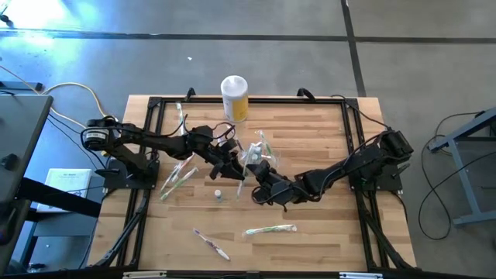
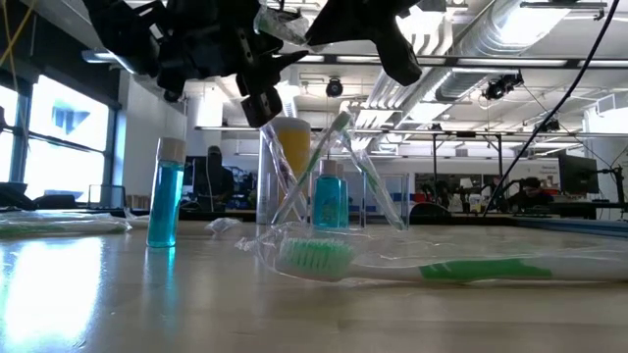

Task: Pick & Place toothbrushing station
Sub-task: Put the green toothbrush into the right section of the transparent organizer

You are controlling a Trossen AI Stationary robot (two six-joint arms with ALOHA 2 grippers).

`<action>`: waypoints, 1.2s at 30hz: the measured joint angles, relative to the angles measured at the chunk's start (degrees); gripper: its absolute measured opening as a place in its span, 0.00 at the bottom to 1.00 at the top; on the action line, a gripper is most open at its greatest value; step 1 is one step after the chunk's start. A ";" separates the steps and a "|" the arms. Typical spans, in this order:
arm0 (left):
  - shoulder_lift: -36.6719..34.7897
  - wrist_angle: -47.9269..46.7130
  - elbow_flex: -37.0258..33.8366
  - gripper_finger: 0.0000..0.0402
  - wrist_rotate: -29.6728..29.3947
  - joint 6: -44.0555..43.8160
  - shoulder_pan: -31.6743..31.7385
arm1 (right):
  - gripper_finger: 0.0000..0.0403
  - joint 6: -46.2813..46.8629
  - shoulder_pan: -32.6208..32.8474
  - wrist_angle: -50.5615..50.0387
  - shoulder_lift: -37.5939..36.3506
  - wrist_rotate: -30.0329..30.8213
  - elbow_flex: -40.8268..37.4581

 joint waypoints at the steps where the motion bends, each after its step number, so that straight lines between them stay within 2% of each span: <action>1: 0.00 -0.03 0.00 0.40 -0.40 0.46 0.00 | 0.01 0.00 0.00 0.02 0.00 0.00 0.00; 19: 0.02 -0.37 -0.02 0.39 -2.07 5.27 0.00 | 0.01 0.04 -0.15 -0.01 0.00 -0.84 0.00; 23: 0.51 -0.12 -0.02 0.31 -2.05 5.39 0.00 | 0.01 0.08 -0.71 -0.03 0.00 -2.13 0.00; 30: 0.66 -0.80 -0.09 0.07 -1.98 6.69 0.00 | 0.01 2.84 -1.09 0.15 -0.09 -4.36 0.00; 36: 0.66 -0.45 -0.09 0.08 -2.39 7.96 0.02 | 0.03 13.57 -0.73 0.00 -0.09 -3.02 0.00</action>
